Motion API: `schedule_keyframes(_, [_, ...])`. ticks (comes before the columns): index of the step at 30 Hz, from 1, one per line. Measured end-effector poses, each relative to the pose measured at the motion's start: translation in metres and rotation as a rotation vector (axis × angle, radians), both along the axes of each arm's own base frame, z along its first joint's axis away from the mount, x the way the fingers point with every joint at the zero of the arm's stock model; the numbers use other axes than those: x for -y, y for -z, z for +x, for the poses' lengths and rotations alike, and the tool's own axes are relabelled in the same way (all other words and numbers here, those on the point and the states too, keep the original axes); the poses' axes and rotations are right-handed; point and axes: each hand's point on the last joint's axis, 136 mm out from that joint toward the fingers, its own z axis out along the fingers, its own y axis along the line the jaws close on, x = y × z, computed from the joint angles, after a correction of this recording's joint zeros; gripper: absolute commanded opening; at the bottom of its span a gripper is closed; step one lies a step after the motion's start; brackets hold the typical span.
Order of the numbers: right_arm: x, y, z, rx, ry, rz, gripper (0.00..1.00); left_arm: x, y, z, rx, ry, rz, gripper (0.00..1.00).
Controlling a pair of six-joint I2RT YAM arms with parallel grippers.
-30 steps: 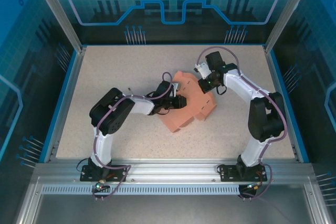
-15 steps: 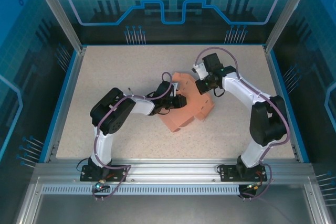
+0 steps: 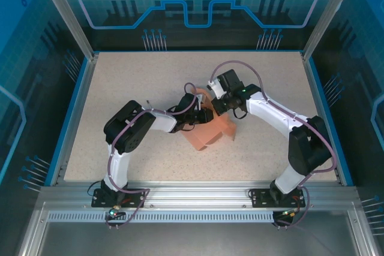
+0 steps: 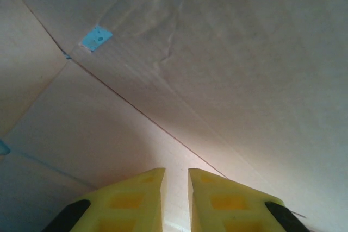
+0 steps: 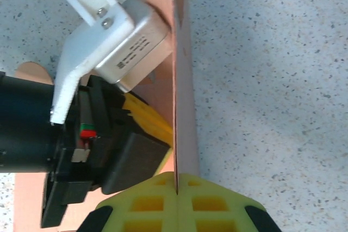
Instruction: Fold the paper box
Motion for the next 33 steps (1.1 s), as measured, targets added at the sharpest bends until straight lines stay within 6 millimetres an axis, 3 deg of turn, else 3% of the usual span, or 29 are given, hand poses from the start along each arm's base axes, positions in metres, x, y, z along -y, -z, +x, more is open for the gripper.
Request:
schedule_keyframes(14, [0.003, 0.000, 0.003, 0.015, 0.026, -0.010, 0.04, -0.002, -0.001, 0.002, 0.013, -0.024, -0.014, 0.23])
schedule_keyframes(23, [0.032, -0.002, 0.023, 0.095, 0.051, -0.136, 0.04, -0.002, -0.005, 0.001, 0.013, -0.023, -0.012, 0.29])
schedule_keyframes(33, [0.050, 0.010, 0.034, 0.136, 0.025, -0.290, 0.04, -0.010, -0.016, 0.003, 0.028, -0.028, 0.006, 0.41])
